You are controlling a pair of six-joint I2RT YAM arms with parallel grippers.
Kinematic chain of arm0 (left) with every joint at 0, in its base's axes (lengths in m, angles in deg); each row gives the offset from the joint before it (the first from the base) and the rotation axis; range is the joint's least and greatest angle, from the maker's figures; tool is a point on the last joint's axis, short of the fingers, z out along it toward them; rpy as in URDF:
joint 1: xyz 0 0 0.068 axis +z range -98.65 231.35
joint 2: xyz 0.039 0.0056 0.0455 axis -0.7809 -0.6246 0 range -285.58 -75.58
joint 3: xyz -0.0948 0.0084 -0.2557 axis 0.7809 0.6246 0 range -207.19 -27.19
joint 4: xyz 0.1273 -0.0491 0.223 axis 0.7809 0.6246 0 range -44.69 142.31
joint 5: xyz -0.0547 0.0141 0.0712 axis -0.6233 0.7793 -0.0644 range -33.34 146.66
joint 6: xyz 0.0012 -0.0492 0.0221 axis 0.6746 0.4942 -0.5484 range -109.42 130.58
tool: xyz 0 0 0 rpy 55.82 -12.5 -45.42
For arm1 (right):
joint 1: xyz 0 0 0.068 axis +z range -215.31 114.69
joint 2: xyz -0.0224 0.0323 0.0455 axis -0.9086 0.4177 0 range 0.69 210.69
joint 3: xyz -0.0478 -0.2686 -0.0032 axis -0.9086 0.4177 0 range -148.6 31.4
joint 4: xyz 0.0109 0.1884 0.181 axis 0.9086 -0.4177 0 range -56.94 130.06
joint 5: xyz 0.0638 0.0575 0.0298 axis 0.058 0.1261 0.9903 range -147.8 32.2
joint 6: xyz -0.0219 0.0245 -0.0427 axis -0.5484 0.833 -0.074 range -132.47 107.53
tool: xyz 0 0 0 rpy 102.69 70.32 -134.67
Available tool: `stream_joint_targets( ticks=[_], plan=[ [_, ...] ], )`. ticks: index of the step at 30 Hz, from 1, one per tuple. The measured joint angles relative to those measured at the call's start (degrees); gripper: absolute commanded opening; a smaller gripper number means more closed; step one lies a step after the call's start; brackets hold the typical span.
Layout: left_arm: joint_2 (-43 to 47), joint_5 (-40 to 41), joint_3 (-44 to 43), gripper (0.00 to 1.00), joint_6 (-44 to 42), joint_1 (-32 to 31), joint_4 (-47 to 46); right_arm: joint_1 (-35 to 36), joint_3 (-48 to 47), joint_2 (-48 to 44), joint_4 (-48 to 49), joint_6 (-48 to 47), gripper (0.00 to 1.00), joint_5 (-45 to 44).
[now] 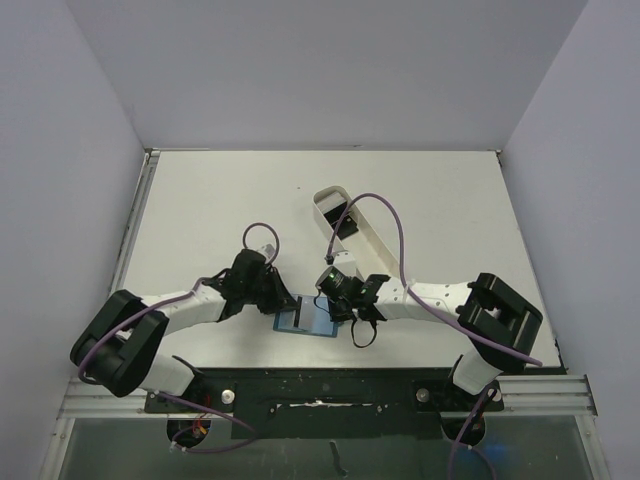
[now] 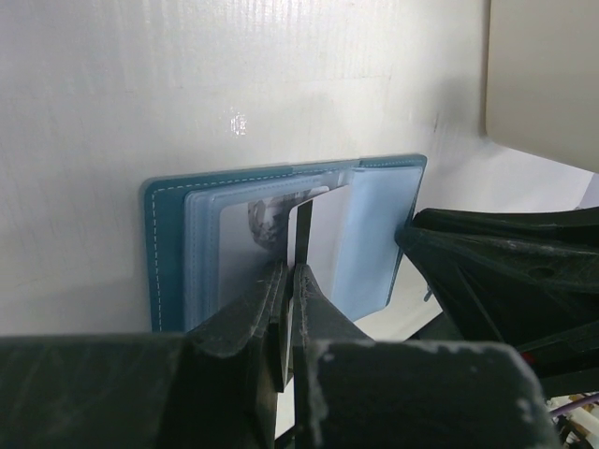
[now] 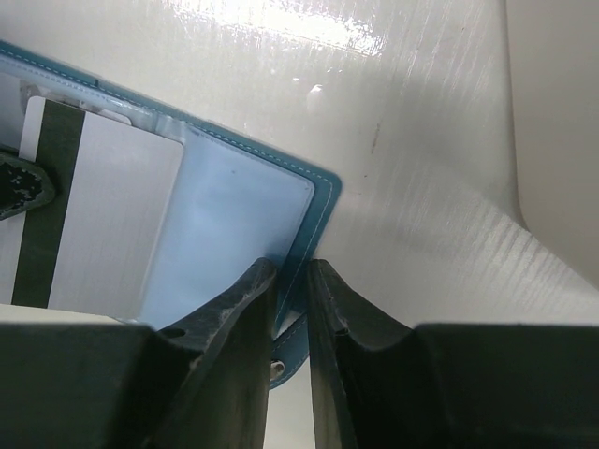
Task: Put the credit cards into the card holder
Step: Insert the credit card into the card holder.
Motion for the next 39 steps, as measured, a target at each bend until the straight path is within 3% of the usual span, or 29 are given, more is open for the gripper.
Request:
stream_joint_targets(
  ticks=[20,33,36,39],
  plan=[
    [-3.6,-2.7,-3.0,0.0,-1.2,-0.1,0.7,0.0,0.1,0.1,0.0,0.0,0.2,-0.1],
    [-2.8,-1.6,0.9,0.0,3.1,-0.9,-6.5,0.4,0.1,0.1,0.0,0.1,0.25,-0.7],
    [-2.8,-1.6,0.9,0.15,3.1,-0.9,-6.5,0.4,0.1,0.0,0.0,0.4,0.25,-0.7],
    [-2.7,-1.0,0.9,0.24,2.9,-1.0,-6.2,0.5,0.1,-0.2,-0.3,0.6,0.24,-0.8]
  ],
)
